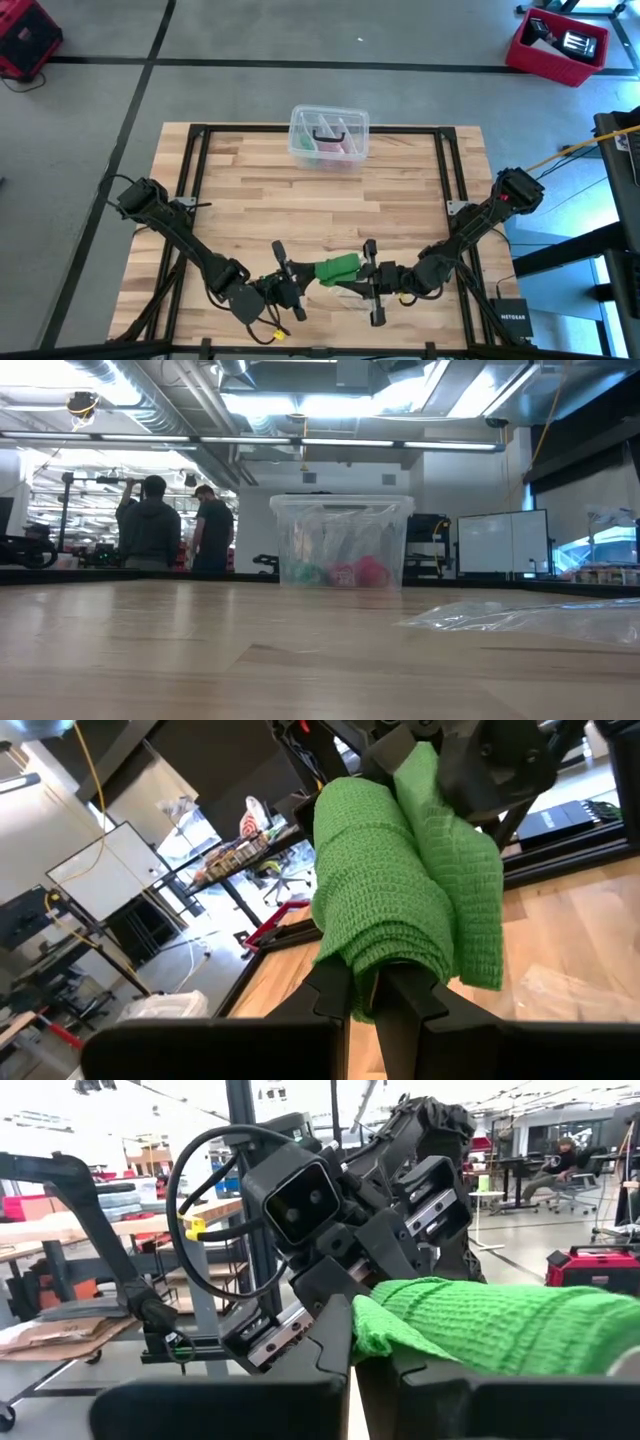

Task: Roll bandage
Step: Roll the green bandage

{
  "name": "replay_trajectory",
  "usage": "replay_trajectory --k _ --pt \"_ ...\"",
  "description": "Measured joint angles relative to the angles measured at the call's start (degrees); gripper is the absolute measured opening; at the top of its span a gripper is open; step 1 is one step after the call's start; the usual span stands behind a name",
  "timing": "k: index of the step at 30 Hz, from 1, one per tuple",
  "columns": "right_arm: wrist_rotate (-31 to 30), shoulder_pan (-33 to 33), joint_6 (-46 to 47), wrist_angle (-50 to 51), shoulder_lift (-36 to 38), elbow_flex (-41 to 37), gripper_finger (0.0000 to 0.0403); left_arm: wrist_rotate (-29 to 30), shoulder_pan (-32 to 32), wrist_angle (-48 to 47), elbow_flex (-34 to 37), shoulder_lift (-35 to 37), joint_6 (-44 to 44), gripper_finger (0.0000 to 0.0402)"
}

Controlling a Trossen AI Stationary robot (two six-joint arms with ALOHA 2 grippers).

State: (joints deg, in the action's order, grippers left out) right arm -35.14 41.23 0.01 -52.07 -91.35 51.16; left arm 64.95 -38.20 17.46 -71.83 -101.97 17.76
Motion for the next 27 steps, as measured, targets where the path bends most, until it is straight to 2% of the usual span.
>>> replay_trajectory --k 7,13,16,22,27 --pt "0.2 0.0 1.5 0.1 0.0 0.0 0.001 0.4 -0.3 -0.6 0.0 -0.1 -0.9 0.0017" --pt "-1.1 0.0 1.5 0.6 0.0 0.0 0.001 -0.5 -0.3 -5.5 0.0 0.0 -7.1 0.0017" --pt "-2.7 -0.8 4.2 1.9 0.0 0.0 0.001 -3.1 0.3 -7.0 0.1 -0.1 -11.7 0.0017" --pt "-2.7 -3.2 11.4 5.5 0.0 0.1 0.001 -3.5 0.5 -8.4 0.2 -0.2 -14.6 0.0017" --pt "-6.0 -4.2 14.1 6.1 0.0 0.2 0.001 -4.8 0.7 -9.2 0.3 -0.2 -18.9 0.0017"
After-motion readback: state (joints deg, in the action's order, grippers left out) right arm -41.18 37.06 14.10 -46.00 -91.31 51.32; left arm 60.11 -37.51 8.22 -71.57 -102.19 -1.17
